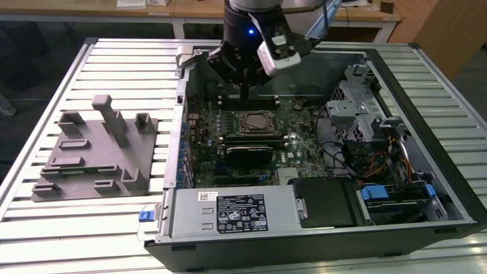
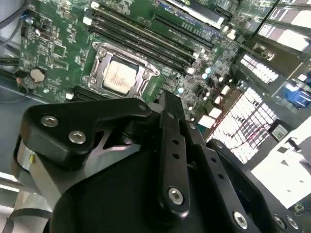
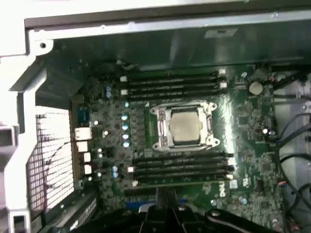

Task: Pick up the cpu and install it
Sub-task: 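Install the second cpu locking lever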

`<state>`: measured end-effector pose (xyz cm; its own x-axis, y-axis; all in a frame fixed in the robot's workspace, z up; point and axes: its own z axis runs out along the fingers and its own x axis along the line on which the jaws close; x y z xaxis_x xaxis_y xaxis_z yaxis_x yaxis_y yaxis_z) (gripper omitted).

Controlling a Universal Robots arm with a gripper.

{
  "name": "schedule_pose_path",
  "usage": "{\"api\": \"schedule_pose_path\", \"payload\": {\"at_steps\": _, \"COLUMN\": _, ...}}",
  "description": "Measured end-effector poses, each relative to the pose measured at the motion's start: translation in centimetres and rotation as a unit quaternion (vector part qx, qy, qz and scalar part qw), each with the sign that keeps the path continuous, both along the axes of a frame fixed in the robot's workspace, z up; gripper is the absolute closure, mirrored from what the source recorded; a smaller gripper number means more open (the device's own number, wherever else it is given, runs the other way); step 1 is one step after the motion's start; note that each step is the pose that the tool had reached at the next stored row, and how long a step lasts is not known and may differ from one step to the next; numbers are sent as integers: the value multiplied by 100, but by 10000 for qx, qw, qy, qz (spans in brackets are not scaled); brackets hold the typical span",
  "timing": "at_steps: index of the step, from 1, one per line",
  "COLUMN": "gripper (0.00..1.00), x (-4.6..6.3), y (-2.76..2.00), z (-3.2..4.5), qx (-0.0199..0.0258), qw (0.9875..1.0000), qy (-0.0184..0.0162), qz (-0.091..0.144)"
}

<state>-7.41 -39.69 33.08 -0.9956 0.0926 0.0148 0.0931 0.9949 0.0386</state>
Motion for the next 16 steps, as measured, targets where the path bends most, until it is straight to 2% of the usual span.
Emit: {"api": "schedule_pose_path", "payload": {"at_steps": 16, "gripper": 89, "x": 37, "y": 6, "z": -25, "qx": 2, "qw": 10000, "qy": 0, "qz": 1}}
